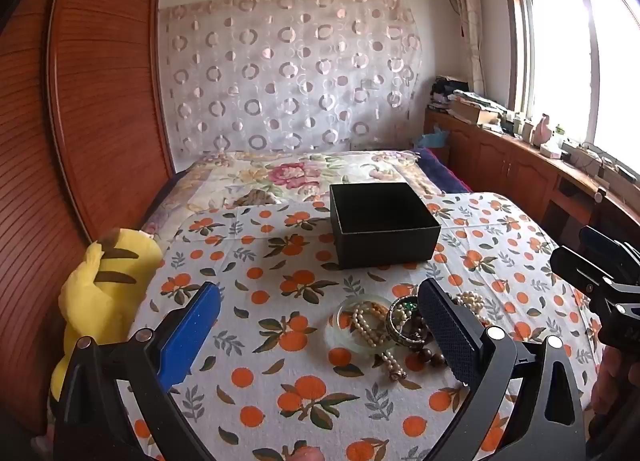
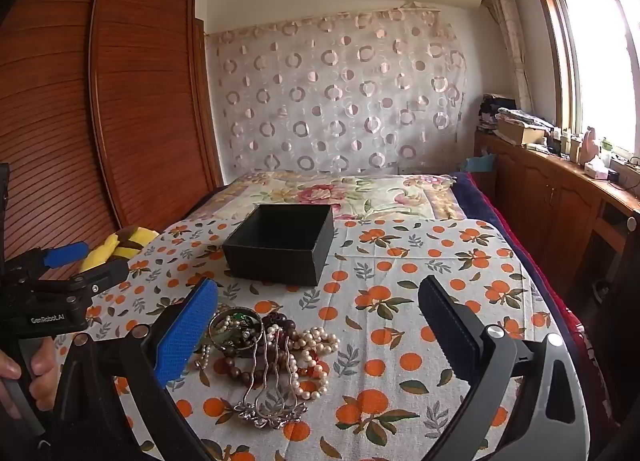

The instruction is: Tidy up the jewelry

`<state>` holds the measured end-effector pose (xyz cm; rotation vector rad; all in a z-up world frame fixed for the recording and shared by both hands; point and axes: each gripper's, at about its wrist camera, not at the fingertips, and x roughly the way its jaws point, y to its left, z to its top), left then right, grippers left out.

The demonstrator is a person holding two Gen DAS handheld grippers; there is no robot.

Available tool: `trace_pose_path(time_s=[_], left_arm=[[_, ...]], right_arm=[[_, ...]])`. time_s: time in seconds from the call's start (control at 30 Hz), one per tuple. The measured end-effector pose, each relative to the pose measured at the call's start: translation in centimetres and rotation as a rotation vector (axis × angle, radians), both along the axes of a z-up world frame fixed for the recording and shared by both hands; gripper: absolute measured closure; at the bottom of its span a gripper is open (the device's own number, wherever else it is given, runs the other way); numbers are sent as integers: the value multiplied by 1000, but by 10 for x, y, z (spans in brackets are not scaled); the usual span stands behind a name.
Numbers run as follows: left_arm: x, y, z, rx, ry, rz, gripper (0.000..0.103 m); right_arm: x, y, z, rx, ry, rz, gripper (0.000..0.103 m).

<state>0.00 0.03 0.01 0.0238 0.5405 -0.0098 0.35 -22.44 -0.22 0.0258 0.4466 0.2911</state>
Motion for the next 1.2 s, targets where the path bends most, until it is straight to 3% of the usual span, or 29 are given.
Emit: trace_pose_path(time_s=[1.2], left_arm=[[-6, 0, 9, -8, -33, 9, 8]], right_arm=[[-2, 0, 1, 6, -3, -1, 3]])
